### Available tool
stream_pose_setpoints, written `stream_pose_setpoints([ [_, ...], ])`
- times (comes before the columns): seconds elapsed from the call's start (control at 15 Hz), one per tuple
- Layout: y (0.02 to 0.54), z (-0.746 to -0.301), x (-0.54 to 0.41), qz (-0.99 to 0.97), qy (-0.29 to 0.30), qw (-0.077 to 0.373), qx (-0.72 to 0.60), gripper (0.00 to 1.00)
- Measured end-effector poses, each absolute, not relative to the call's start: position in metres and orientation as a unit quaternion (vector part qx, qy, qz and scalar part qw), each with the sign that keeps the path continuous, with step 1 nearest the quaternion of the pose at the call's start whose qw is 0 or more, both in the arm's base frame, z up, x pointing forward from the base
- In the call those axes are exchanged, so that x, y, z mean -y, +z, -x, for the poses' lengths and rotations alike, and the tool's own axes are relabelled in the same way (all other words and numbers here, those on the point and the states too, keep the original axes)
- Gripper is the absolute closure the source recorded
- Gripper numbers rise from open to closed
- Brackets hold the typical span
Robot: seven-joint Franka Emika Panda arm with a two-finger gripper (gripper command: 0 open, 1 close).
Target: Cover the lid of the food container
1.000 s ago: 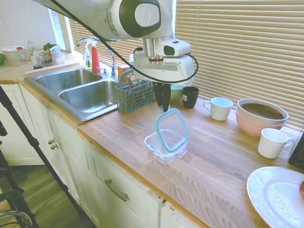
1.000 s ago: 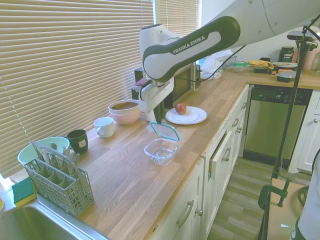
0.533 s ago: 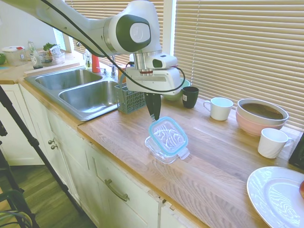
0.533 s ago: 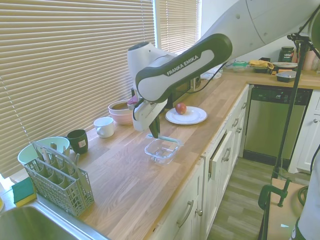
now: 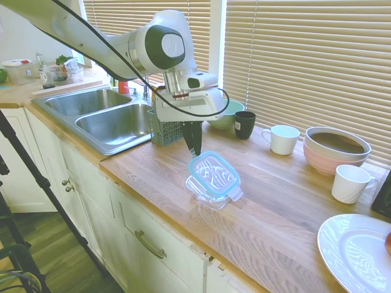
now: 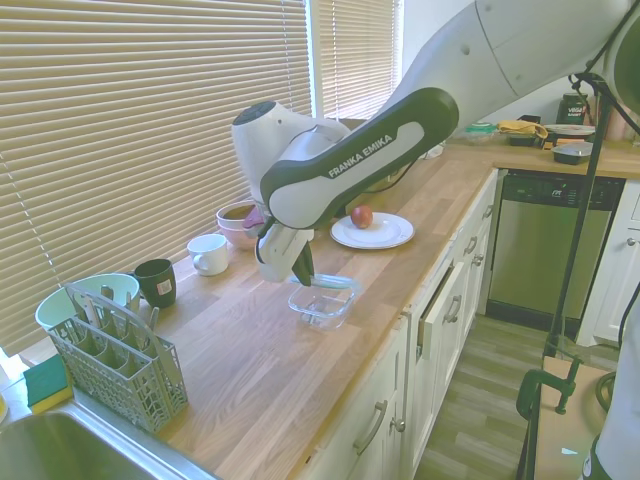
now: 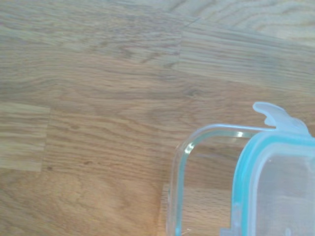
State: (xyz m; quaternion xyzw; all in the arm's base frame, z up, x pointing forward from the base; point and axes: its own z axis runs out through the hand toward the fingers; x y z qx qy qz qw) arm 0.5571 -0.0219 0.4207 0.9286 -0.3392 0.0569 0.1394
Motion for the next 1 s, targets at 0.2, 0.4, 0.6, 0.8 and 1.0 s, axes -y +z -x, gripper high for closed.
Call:
stream_pose_setpoints([
  [0.2, 0.411, -0.561, 0.013, -0.931, 0.051, 0.142, 0.334, 1.00],
  [0.4, 0.402, -0.562, 0.010, -0.932, 0.046, 0.146, 0.330, 1.00],
  [0.6, 0.396, -0.563, 0.010, -0.932, 0.043, 0.151, 0.327, 1.00],
  [0.8, 0.389, -0.566, 0.011, -0.931, 0.043, 0.152, 0.328, 1.00],
  [1.0, 0.378, -0.570, 0.016, -0.931, 0.046, 0.152, 0.330, 1.00],
])
